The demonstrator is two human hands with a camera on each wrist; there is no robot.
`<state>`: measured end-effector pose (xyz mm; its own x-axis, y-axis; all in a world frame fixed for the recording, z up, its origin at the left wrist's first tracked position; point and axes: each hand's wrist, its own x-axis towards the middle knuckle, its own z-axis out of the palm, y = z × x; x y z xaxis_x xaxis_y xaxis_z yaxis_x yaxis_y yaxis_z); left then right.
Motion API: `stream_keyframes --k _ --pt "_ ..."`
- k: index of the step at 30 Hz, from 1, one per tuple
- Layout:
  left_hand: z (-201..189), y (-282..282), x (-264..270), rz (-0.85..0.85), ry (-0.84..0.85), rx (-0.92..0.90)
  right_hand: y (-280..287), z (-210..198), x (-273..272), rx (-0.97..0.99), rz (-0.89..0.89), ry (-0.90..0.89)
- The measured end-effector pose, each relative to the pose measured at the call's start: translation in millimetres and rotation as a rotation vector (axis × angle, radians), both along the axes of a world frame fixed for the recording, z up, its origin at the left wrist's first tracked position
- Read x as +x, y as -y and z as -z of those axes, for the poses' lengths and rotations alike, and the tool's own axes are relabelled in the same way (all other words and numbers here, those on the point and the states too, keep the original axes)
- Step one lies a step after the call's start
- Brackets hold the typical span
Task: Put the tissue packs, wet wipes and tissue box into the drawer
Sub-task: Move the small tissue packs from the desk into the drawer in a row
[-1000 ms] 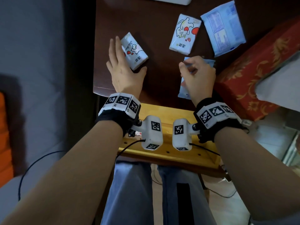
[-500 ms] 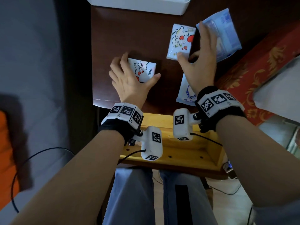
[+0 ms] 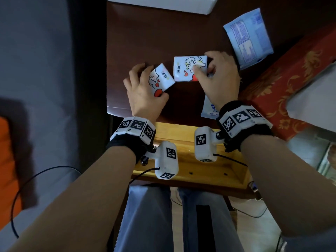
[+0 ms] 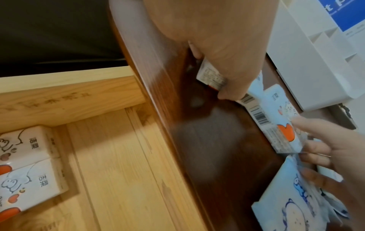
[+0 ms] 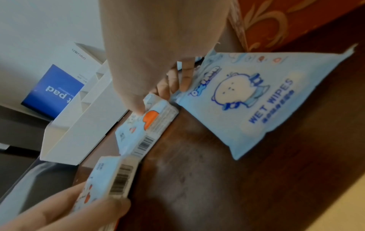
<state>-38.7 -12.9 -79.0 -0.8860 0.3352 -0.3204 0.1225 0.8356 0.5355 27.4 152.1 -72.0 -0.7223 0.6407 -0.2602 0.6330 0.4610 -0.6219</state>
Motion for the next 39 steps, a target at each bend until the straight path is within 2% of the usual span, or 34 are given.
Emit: stream_keyframes --k 3,5,7,12,15,17,22,27,29,34,39 --pt "2 6 3 -0.051 -0.01 0.043 5 -3 6 0.06 -0.13 -0.034" --pt "1 9 5 -0.078 0.001 0.071 10 -3 8 0.063 -0.252 0.021" --pt "1 13 6 -0.092 0.021 0.094 15 -4 8 0.053 -0.29 0.07" --pt "-1 22 8 -0.097 0.044 0.126 23 -6 4 0.147 -0.218 0.074" --pt "-3 22 9 -0.115 0.05 0.102 30 -10 6 0.175 -0.118 -0.013" --pt "-5 22 9 -0.144 0.059 0.104 33 -16 9 0.055 -0.022 -0.084" --pt "-9 22 11 -0.195 0.091 0.098 37 -19 11 -0.233 0.056 -0.063" --pt "-10 24 17 -0.198 0.101 0.113 38 -3 19 -0.182 0.069 0.0" --pt "-11 25 19 -0.197 0.113 0.131 39 0 22 -0.221 0.083 -0.026" --pt "-18 27 28 -0.135 0.154 0.179 40 -2 31 -0.113 -0.048 -0.069" --pt "-18 29 30 0.086 0.184 0.11 40 -10 35 -0.123 -0.294 0.033"
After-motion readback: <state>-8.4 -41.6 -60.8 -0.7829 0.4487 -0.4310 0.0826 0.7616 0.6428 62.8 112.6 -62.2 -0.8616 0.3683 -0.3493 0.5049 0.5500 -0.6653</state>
